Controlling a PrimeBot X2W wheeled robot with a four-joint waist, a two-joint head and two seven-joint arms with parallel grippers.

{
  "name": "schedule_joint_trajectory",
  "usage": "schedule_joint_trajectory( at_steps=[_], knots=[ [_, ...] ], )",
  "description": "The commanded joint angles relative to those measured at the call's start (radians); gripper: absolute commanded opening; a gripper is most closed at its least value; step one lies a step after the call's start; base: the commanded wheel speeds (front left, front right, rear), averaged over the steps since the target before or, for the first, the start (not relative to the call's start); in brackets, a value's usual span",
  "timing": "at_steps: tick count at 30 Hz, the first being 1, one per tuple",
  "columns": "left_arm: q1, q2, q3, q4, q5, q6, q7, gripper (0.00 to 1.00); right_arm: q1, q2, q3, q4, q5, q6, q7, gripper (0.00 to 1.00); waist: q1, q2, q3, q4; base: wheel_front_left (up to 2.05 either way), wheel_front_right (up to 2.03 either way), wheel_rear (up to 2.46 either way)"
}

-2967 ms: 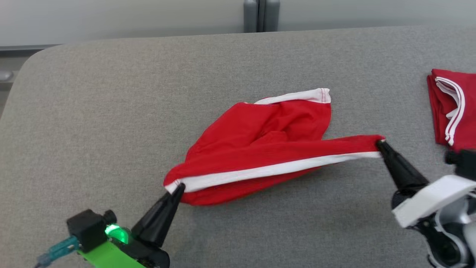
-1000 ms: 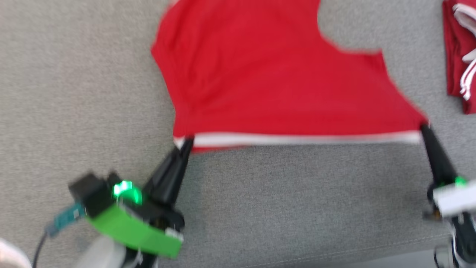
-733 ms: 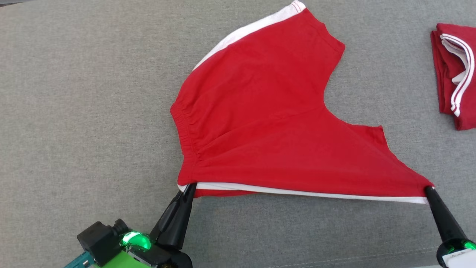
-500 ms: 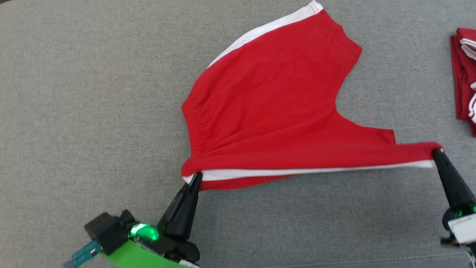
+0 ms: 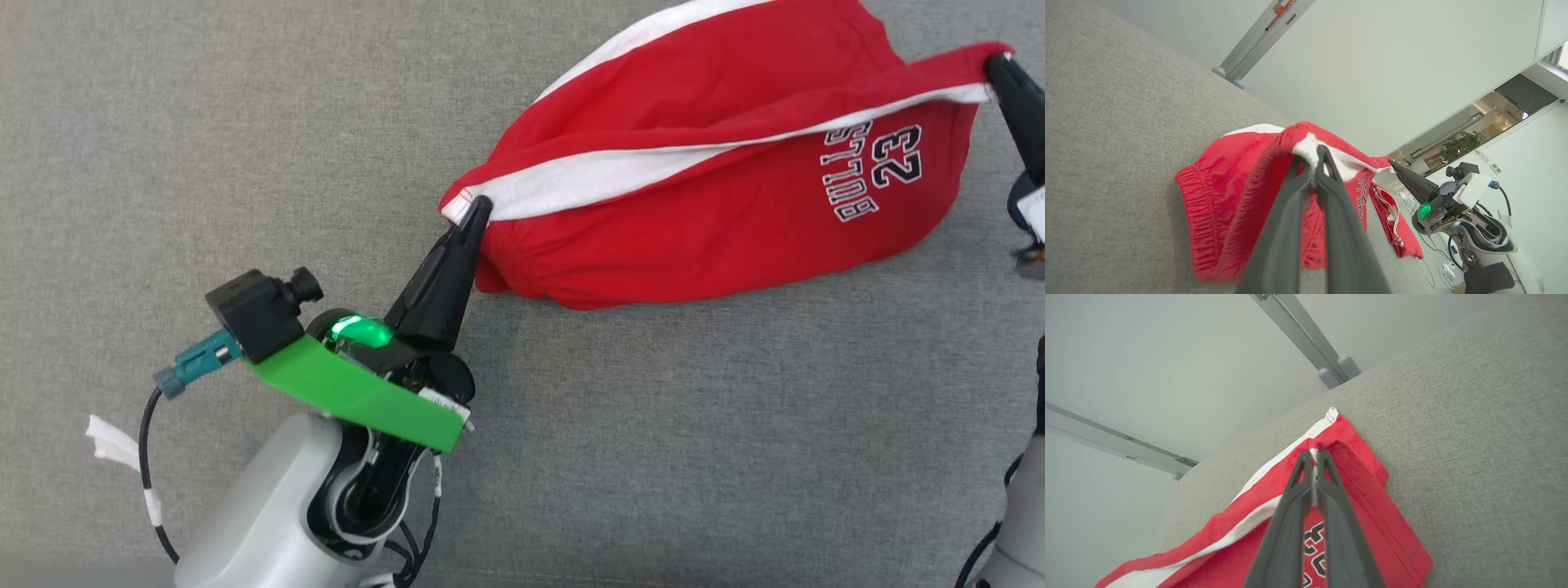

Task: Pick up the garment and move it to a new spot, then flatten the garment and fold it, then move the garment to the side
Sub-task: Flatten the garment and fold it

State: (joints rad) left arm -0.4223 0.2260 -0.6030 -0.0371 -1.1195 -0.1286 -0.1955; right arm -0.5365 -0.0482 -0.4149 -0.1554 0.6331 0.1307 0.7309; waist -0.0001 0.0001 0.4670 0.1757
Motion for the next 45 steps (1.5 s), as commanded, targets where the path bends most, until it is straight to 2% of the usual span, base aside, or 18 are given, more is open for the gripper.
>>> schedule_joint_trajectory(
  at_steps=[1,7,15,28,29,30,31,32,33,39,43,45],
  knots=[
    [-0.044,-0.01,-0.003,0.014,-0.012,-0.003,0.001,0.0,-0.052,-0.004,-0.005,0.024,-0.034,0.0,0.015,0.0,0.0001,-0.0001,0.045,0.039,0.0,0.0,0.0],
    [-0.154,-0.043,-0.022,0.107,-0.063,-0.003,-0.006,0.0,-0.22,-0.004,-0.013,0.148,-0.161,0.0,0.042,0.0,0.0001,-0.0001,0.083,0.061,0.0,0.0,0.0],
    [-0.249,-0.079,-0.041,0.209,-0.097,-0.003,-0.03,0.0,-0.349,-0.004,-0.011,0.282,-0.303,0.0,0.051,0.0,0.0001,-0.0001,0.114,0.075,0.0,0.0,0.0],
    [-0.303,-0.103,-0.059,0.28,-0.124,-0.003,-0.063,0.0,-0.443,-0.004,-0.04,0.383,-0.389,0.0,0.016,0.0,0.0001,-0.0001,0.134,0.088,0.0,0.0,0.0],
    [-0.307,-0.104,-0.051,0.292,-0.123,-0.003,-0.063,0.04,-0.45,-0.004,-0.038,0.387,-0.388,0.0,0.003,0.29,0.0001,-0.0001,0.136,0.089,0.0,0.0,0.0],
    [-0.311,-0.104,-0.049,0.299,-0.116,-0.003,-0.063,0.2,-0.452,-0.004,-0.034,0.393,-0.382,0.0,-0.006,0.79,0.0001,-0.0001,0.136,0.089,0.0,0.0,0.0],
    [-0.314,-0.108,-0.047,0.308,-0.11,-0.003,-0.065,0.38,-0.448,-0.003,-0.032,0.401,-0.376,0.0,-0.013,1.0,0.0001,-0.0001,0.136,0.088,0.0,0.0,0.0],
    [-0.313,-0.111,-0.042,0.319,-0.105,-0.003,-0.066,0.93,-0.447,-0.004,-0.03,0.404,-0.368,0.0,-0.024,1.0,0.0001,-0.0001,0.136,0.087,0.0,0.0,0.0],
    [-0.312,-0.113,-0.034,0.332,-0.099,-0.003,-0.068,1.0,-0.449,-0.005,-0.027,0.401,-0.352,0.0,-0.048,1.0,0.0001,-0.0001,0.136,0.086,0.0,0.0,0.0],
    [-0.287,-0.121,0.003,0.395,-0.048,-0.001,-0.07,1.0,-0.408,-0.005,-0.016,0.381,-0.286,0.0,-0.143,1.0,0.0001,-0.0001,0.123,0.069,0.0,0.0,0.0],
    [-0.249,-0.113,0.08,0.372,0.07,0.037,-0.07,1.0,-0.33,-0.011,0.056,0.309,-0.318,0.0,-0.155,1.0,0.0001,-0.0001,0.11,0.051,0.0,0.0,0.0],
    [-0.216,-0.105,0.136,0.324,0.187,0.067,-0.07,1.0,-0.271,-0.066,0.133,0.257,-0.366,0.0,-0.148,1.0,0.0001,-0.0001,0.106,0.046,0.0,0.0,0.0]
  ],
)
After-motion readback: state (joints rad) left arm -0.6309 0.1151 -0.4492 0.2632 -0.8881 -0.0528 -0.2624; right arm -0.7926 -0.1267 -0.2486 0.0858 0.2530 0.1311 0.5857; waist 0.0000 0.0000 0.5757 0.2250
